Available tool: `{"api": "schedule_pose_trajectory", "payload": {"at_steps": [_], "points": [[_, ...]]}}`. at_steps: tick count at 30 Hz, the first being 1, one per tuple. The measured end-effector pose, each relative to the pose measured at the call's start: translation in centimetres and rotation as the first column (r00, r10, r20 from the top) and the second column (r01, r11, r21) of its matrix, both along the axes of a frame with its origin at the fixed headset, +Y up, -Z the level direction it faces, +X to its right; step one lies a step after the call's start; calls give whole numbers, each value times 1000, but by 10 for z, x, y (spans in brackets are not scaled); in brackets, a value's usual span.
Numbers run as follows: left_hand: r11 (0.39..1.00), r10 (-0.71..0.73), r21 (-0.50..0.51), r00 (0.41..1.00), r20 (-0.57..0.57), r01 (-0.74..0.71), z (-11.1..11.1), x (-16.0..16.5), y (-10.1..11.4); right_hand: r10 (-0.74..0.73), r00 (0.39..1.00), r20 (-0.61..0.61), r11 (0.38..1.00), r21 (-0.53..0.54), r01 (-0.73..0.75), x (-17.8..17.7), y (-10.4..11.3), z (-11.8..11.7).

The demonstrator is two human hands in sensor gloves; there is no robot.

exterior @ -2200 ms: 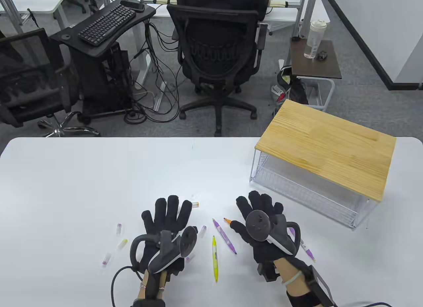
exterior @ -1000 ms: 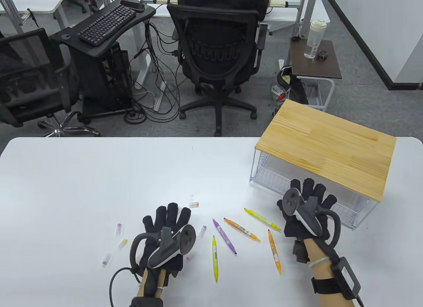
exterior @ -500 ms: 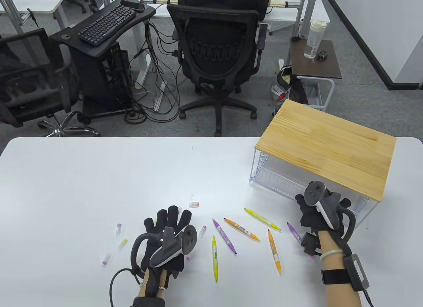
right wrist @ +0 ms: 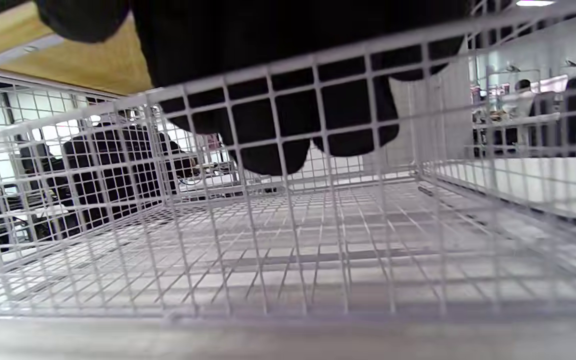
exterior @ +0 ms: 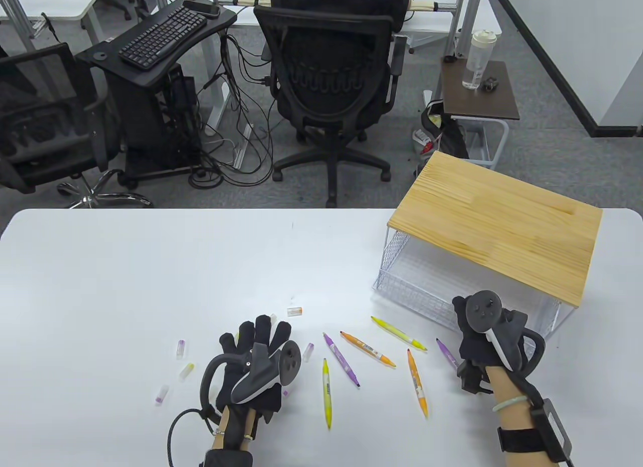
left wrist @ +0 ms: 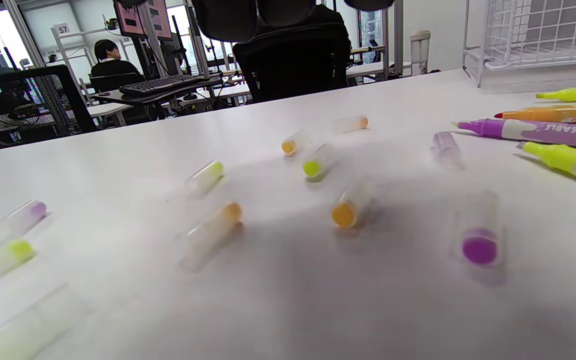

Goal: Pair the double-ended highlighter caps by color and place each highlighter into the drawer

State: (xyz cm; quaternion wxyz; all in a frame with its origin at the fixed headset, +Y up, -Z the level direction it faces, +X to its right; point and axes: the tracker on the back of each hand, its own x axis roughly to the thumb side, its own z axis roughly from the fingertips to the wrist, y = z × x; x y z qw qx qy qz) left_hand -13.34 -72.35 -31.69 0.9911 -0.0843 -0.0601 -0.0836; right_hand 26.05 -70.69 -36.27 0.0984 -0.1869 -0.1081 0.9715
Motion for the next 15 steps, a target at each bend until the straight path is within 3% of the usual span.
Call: {"api": "schedule_pose_trajectory", "payload": {"at_steps": [4,7,9,11,12,15], "points": [[1000,-21,-18,1000,2,21,0,1,-4,55,997,-57,995,-77,-60,-11,6,12],[999,-29,-18,1000,4,29,0,1,-6,205,976,-76,974,111,-196,-26,19,37],[999,-26,-26,1000,1,26,-1,1,-6,273,956,-105,957,129,-259,-34,22,48],[999,-29,-32,1000,-3,29,-1,0,-7,290,941,-177,957,28,-290,-43,18,57],[999,-33,-35,999,-4,33,-2,0,-9,274,942,-194,953,-78,-293,-45,13,58],[998,-43,-40,999,-2,43,-1,0,-10,287,938,-196,890,-307,-337,-43,-3,56]]}}
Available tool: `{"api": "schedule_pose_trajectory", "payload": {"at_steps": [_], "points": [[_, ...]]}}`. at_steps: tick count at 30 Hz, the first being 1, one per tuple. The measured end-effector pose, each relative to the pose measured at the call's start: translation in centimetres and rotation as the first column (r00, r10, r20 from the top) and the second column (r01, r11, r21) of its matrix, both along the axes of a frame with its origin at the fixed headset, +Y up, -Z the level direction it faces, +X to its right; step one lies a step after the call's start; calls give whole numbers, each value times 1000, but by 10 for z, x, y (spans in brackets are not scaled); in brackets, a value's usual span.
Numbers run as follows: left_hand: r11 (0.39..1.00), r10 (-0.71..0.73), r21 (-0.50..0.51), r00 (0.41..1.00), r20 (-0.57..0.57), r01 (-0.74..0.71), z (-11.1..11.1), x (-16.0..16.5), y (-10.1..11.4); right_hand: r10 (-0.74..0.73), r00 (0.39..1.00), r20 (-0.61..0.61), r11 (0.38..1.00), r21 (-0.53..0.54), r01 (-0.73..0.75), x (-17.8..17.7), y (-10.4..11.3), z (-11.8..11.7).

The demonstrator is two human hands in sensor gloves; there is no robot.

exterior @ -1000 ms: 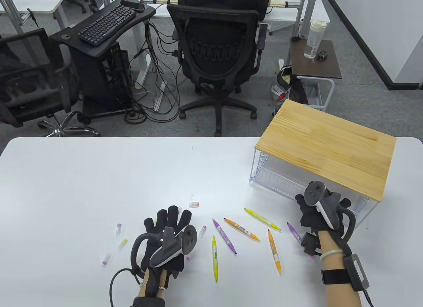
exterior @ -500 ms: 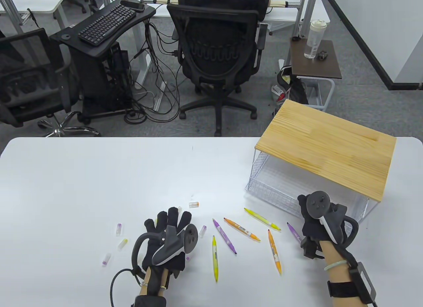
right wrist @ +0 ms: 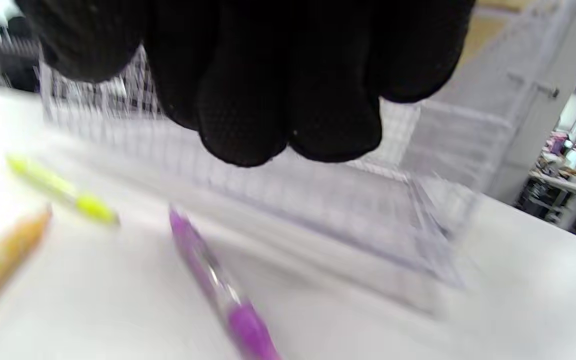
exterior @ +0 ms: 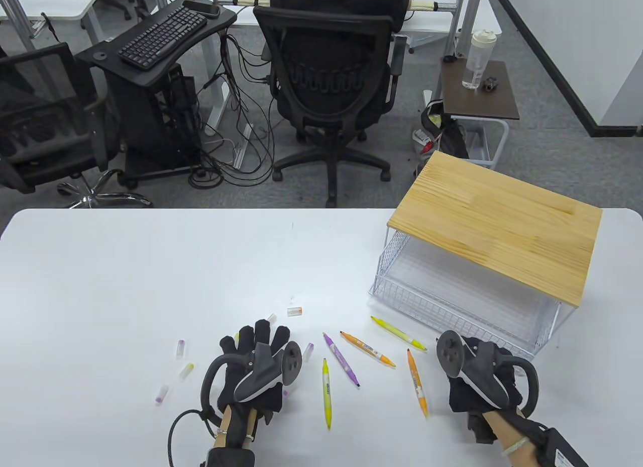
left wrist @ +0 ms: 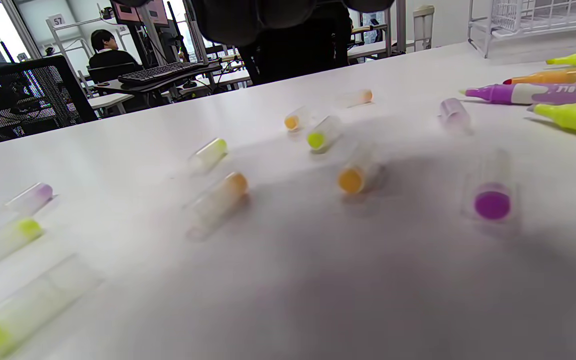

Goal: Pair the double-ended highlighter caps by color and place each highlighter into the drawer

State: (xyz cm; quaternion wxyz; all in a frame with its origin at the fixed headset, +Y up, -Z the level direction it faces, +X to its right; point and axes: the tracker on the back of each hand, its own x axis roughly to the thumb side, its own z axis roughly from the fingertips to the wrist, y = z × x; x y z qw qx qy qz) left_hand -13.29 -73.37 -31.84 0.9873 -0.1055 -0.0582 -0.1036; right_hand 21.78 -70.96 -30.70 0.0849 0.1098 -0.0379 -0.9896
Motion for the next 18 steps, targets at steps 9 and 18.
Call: {"api": "schedule_pose_trajectory", "payload": {"at_steps": [9,18], "points": [[1000,-11,-5,1000,17,11,2,5,-2,16,995,100,993,-117,-4,22,-36,-15],[1000,0,-10,1000,5,0,1,2,-1,58,992,115,981,-192,-35,24,-60,-21]]}}
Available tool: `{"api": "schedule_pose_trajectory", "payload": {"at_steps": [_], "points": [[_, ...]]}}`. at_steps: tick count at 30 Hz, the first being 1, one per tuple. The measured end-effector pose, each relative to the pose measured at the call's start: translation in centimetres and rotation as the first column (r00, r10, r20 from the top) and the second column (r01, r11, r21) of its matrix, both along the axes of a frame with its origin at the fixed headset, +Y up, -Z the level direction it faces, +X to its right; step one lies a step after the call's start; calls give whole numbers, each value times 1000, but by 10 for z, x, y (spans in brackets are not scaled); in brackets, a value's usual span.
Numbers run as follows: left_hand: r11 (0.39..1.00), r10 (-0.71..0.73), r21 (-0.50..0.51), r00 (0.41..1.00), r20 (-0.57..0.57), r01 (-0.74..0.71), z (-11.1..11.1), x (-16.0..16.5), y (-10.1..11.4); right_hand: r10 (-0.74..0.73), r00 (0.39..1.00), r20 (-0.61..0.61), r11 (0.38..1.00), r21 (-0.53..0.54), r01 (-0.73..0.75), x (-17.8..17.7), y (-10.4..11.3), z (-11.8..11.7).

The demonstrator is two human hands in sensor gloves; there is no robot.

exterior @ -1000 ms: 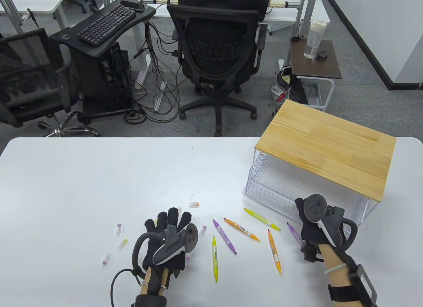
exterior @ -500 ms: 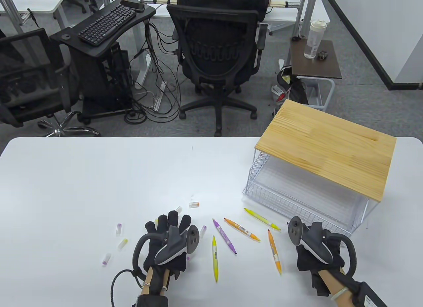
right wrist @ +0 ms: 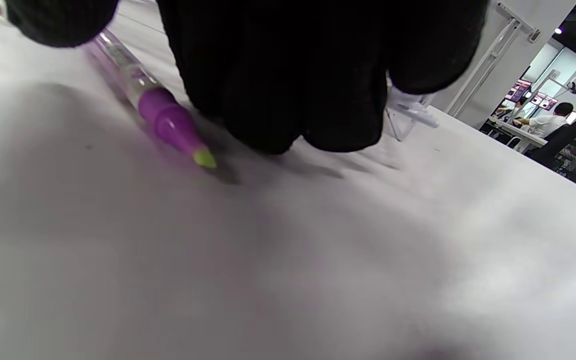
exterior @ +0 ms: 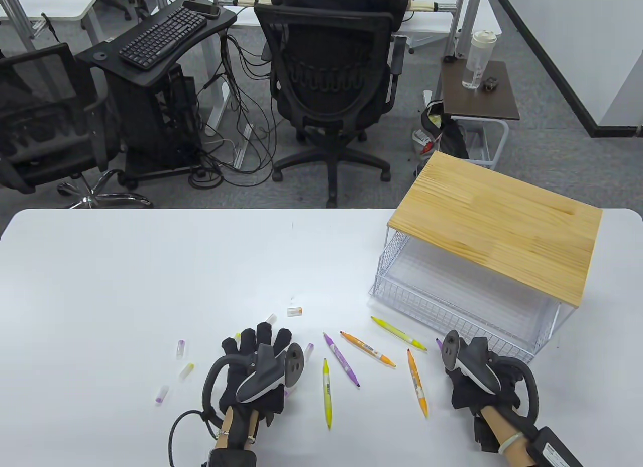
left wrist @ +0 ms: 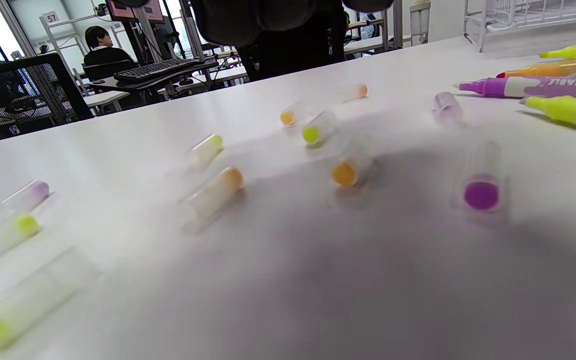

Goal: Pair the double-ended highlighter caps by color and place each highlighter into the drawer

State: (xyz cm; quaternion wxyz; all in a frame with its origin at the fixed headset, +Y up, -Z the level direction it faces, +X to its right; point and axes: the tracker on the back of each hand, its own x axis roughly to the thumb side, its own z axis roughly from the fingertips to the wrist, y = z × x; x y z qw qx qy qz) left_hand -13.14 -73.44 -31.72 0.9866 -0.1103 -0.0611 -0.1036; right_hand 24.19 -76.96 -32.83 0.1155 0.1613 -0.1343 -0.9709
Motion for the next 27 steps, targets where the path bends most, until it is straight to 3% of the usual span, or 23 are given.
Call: {"api": "schedule_pose_trajectory", "payload": {"at_steps": [17,27], "points": [[1000,-2,2,999,-34,2,-4,-10,-4,-46,998,40,998,-45,48,5,-7,-6],[991,33,128,999,14,-34,4,-1,7,-38,998,52,999,-36,40,3,-4,-6]]}}
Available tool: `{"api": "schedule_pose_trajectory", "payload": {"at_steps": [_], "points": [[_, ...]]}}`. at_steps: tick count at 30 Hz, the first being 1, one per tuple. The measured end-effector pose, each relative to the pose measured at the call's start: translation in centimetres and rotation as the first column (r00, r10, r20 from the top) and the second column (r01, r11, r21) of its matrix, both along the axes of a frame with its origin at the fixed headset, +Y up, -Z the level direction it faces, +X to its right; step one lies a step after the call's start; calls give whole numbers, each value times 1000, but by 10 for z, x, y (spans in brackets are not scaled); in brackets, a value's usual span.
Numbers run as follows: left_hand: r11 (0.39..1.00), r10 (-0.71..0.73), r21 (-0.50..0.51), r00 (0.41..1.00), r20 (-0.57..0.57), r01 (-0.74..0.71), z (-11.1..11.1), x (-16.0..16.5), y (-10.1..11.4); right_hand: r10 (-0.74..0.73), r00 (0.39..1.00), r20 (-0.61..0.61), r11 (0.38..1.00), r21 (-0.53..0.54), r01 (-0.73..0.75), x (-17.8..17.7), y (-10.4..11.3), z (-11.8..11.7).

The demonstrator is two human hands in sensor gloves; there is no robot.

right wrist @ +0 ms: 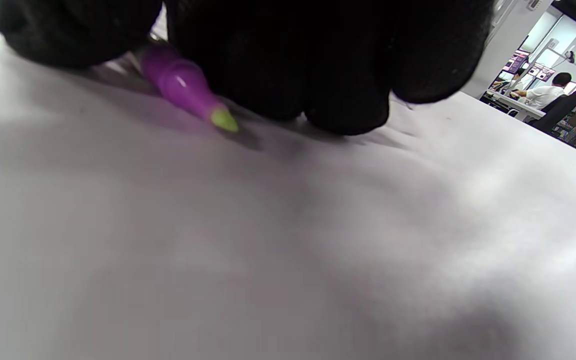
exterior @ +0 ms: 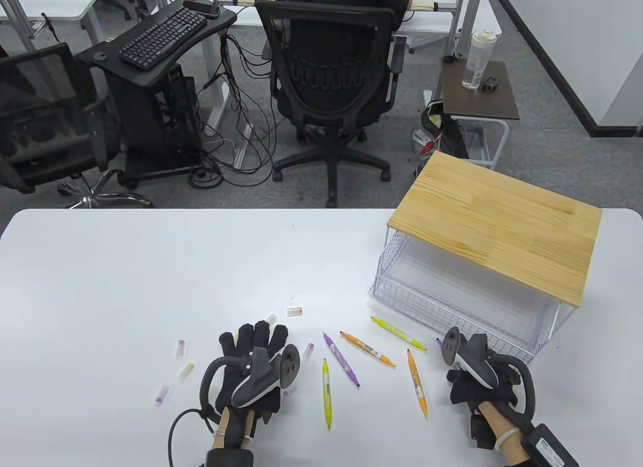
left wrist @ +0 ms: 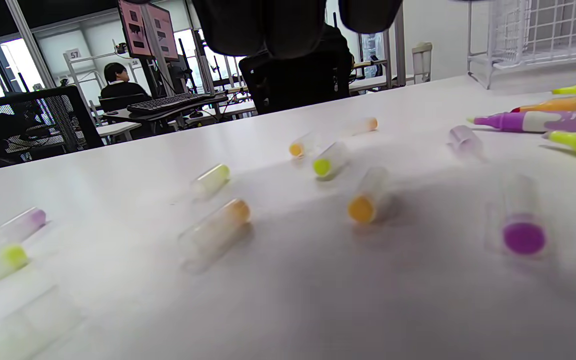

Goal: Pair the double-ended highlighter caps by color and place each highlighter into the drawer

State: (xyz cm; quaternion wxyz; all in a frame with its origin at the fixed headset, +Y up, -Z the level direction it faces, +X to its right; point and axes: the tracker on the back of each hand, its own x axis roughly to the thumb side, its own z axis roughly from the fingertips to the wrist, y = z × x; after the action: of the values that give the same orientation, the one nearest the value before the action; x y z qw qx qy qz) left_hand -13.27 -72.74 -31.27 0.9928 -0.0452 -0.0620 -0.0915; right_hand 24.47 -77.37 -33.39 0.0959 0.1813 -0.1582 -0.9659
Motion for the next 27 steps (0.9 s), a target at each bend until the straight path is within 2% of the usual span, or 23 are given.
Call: {"api": "schedule_pose_trajectory", "payload": {"at_steps": [4,7,10,12,15,19,22,25,26,27], "points": [[999,-12,51,1000,18,11,5,10,6,-12,1000,-5,1000,10,12,1,-1,-1],[990,-49,133,999,-5,49,8,18,10,-46,999,-21,999,9,46,2,-2,-1],[993,-66,96,998,9,65,10,24,9,-152,987,-48,988,10,153,5,2,3],[994,-85,65,996,19,83,9,26,5,-159,985,-61,987,16,160,5,9,6],[988,-150,44,989,8,149,5,28,-6,-215,967,-137,968,102,230,-7,41,15],[983,-180,44,984,1,180,2,29,-17,-349,896,-275,899,172,403,-38,80,19],[986,-164,21,986,13,164,1,32,-21,-347,880,-325,878,216,426,-72,105,9],[985,-175,10,984,26,174,3,36,-23,-371,874,-313,860,240,451,-91,119,-3],[983,-184,2,982,31,184,2,38,-24,-453,832,-322,820,216,530,-97,120,-6],[979,-202,-16,979,34,202,2,40,-26,-563,752,-343,751,168,638,-101,118,-6]]}}
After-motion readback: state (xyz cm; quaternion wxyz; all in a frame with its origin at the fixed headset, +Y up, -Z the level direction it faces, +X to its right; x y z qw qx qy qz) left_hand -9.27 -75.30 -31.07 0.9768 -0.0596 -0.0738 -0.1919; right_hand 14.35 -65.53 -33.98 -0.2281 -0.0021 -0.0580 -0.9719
